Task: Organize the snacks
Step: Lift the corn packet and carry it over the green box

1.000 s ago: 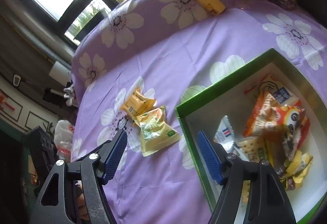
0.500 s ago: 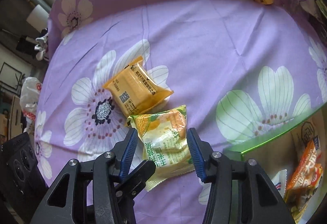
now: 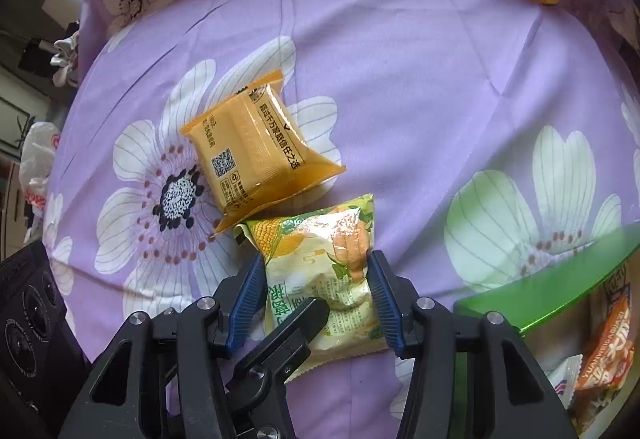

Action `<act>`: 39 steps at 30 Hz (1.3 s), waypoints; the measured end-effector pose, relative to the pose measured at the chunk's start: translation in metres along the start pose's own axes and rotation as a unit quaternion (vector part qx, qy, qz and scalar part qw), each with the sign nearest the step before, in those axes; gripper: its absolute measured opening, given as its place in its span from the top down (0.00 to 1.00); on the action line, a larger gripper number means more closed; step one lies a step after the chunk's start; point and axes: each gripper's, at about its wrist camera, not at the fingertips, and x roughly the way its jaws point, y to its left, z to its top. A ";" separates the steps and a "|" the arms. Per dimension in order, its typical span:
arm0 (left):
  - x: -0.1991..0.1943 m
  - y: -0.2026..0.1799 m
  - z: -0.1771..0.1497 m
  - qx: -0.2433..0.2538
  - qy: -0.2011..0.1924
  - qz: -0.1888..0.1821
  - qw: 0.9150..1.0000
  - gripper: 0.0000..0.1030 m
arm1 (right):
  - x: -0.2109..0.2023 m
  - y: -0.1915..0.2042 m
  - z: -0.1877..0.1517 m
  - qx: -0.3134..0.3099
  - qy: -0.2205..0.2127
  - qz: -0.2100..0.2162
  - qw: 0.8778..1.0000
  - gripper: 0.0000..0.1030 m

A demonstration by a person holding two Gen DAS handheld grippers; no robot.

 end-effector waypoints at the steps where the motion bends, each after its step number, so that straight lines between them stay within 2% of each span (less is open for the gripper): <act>1: -0.001 0.000 -0.001 0.002 -0.004 -0.004 1.000 0.71 | 0.004 -0.002 -0.001 0.003 0.005 0.003 1.000 0.48; 3: -0.001 0.000 -0.002 0.004 -0.006 -0.003 1.000 0.71 | 0.007 -0.003 -0.002 0.004 0.003 0.005 1.000 0.48; 7: -0.008 -0.002 -0.005 0.002 -0.008 -0.014 1.000 0.81 | 0.001 -0.002 -0.008 0.009 -0.012 0.014 1.000 0.50; 10: -0.017 -0.012 -0.007 0.020 -0.016 -0.014 1.000 0.81 | -0.008 -0.005 -0.014 0.014 -0.023 0.035 0.999 0.54; 14: -0.029 -0.020 -0.007 0.029 -0.027 -0.019 0.999 0.80 | -0.023 0.001 -0.021 0.009 -0.047 0.031 0.998 0.54; 25: -0.061 -0.065 -0.017 0.097 -0.055 -0.033 0.993 0.80 | -0.073 -0.004 -0.038 0.016 -0.117 0.029 0.993 0.54; 39: -0.057 -0.120 -0.051 0.177 -0.054 -0.055 0.981 0.80 | -0.112 -0.039 -0.089 0.056 -0.185 0.017 0.981 0.54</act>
